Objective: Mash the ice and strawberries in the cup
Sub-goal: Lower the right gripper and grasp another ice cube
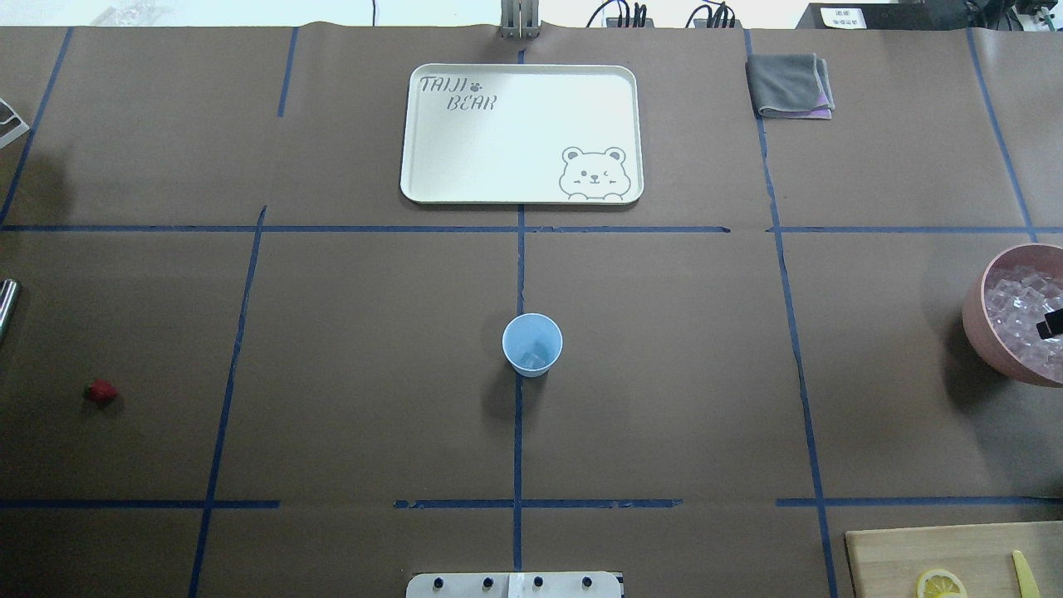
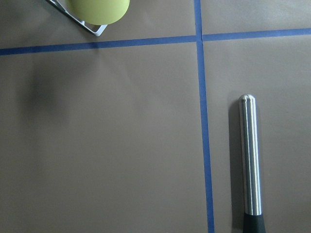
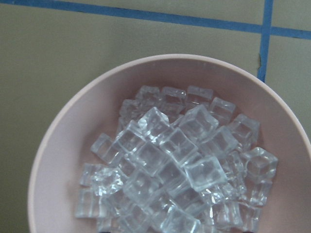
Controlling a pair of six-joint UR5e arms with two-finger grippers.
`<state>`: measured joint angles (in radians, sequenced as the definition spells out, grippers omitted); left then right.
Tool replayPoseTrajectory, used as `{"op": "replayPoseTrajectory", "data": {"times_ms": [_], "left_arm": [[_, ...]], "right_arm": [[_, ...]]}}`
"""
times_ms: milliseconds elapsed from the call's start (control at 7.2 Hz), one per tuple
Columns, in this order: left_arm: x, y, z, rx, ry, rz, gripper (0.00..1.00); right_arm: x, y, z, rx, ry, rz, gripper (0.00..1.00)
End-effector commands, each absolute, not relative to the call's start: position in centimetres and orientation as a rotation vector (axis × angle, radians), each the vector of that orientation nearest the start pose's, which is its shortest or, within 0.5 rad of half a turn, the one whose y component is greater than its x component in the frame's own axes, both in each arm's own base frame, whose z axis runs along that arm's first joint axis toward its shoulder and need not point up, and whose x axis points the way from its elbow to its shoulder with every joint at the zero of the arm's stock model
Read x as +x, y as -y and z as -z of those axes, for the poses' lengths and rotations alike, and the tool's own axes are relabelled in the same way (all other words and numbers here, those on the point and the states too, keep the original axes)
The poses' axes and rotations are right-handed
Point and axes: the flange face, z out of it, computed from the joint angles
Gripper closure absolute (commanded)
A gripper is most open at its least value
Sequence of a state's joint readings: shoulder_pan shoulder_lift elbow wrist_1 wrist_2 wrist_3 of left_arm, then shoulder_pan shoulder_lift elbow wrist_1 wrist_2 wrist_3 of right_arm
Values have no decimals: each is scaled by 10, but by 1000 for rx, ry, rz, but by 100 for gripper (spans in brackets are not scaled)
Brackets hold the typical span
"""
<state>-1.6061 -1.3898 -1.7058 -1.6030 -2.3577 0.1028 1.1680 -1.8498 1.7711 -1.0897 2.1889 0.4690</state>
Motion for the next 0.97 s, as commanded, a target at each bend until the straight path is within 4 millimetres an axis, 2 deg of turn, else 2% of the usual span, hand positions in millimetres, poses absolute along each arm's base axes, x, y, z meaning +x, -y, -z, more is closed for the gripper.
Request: {"op": "replayPoseTrajectory", "data": {"times_ms": [0, 278, 833], "left_arm": [[-77, 412, -670, 41, -786, -59, 0], [-77, 412, -670, 43, -786, -59, 0], [-77, 412, -670, 43, -786, -59, 0]], "right_arm": [[-87, 396, -648, 96, 713, 55, 8], [-89, 398, -637, 106, 731, 52, 11], [-95, 397, -640, 98, 730, 67, 13]]}}
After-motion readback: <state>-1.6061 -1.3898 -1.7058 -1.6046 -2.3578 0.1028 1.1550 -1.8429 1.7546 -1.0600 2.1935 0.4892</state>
